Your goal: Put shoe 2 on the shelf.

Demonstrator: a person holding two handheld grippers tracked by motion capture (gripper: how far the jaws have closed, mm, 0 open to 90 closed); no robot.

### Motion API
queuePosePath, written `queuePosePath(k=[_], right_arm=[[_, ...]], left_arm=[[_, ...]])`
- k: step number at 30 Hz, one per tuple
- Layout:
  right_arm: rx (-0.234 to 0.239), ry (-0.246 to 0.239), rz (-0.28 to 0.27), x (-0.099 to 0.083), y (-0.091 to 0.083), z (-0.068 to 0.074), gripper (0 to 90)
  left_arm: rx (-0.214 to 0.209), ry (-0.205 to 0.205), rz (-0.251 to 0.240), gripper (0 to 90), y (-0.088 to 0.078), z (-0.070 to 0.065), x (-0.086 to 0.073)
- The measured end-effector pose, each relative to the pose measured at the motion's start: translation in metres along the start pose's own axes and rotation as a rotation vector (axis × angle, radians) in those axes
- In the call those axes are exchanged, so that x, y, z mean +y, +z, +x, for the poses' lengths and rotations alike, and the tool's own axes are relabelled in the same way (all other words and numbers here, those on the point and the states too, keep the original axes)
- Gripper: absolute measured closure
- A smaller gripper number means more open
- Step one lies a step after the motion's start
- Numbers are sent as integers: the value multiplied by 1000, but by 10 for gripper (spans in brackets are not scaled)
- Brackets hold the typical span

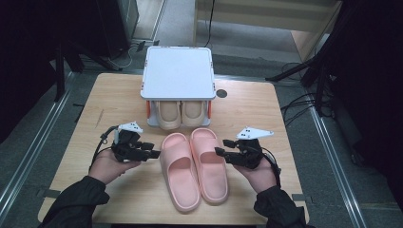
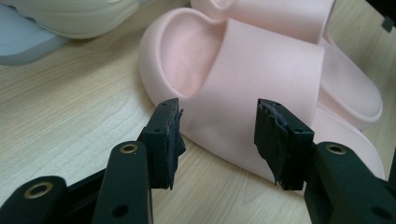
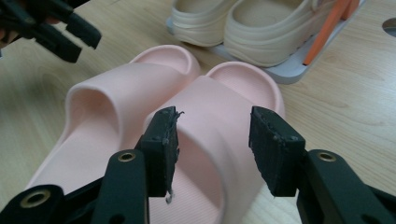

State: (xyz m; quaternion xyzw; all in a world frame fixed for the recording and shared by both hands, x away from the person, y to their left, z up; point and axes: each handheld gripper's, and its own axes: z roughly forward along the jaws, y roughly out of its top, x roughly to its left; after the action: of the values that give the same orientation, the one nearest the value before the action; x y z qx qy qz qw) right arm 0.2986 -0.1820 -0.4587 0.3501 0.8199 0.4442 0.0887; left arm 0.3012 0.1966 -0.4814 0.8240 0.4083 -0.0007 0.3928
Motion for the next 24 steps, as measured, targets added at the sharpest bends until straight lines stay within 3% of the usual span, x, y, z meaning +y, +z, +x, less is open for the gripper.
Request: queuePosePath(k=[5, 16, 24], right_arm=[[10, 14, 0, -2, -3, 10, 520], [14, -54, -16, -11, 2, 33, 490], [27, -69, 3, -21, 14, 43, 457]], left_arm=[[2, -17, -18, 498, -3, 4, 2], [4, -27, -36, 497, -5, 7, 4], [3, -23, -33, 497, -3, 7, 6]])
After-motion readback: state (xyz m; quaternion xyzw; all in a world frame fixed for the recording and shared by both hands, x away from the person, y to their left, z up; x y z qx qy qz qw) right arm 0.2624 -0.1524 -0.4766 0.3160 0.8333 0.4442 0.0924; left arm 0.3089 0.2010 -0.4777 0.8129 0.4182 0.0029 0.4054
